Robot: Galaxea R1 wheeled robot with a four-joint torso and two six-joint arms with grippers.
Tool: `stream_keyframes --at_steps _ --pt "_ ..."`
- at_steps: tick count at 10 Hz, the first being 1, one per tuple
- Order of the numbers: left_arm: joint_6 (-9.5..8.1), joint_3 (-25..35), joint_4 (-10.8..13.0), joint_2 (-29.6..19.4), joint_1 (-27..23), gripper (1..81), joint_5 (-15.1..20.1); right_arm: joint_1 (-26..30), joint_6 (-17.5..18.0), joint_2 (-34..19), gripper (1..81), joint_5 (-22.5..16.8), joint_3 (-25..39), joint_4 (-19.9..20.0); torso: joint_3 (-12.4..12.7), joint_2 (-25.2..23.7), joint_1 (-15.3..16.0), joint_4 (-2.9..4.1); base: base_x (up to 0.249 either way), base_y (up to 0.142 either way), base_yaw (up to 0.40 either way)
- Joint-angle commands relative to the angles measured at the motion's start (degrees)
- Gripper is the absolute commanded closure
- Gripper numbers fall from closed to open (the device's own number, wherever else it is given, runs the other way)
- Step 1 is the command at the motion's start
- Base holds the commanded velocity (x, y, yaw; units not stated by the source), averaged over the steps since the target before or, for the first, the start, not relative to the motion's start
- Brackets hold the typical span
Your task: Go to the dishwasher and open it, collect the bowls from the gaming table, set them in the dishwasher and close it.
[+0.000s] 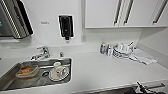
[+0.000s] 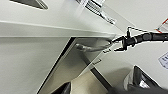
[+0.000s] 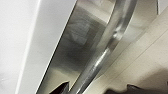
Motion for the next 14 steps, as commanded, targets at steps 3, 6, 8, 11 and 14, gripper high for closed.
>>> stream_keyframes --at_steps 3,6,8,11,14 --pt "0.1 2.1 1.4 -3.1 -3.7 1.0 0.2 4.9 2.4 5.4 1.0 -0.5 -7.1 0.2 0.0 0.0 0.0 0.0 0.0 0.0 0.0" --pt "0.1 2.1 1.4 -3.1 -3.7 1.0 0.2 3.3 2.7 7.3 1.0 -0.4 -9.2 0.0 0.0 0.0 0.0 0.0 0.0 0.0 0.0" --pt "0.19 2.0 1.5 -2.9 -3.7 1.0 0.2 1.2 2.7 8.4 1.0 -0.5 -11.8 0.1 0.0 0.0 0.0 0.0 0.0 0.0 0.0" --pt "0.19 1.6 1.5 -2.4 -3.7 1.0 0.2 -1.4 2.6 7.3 1.0 -0.5 -11.0 -1.0 0.0 0.0 0.0 0.0 0.0 0.0 0.0" --pt "0.1 1.6 2.2 -2.5 -3.7 1.0 0.2 -4.1 2.6 1.4 1.0 -0.7 -6.8 -3.7 0.0 0.0 0.0 0.0 0.0 0.0 0.0"
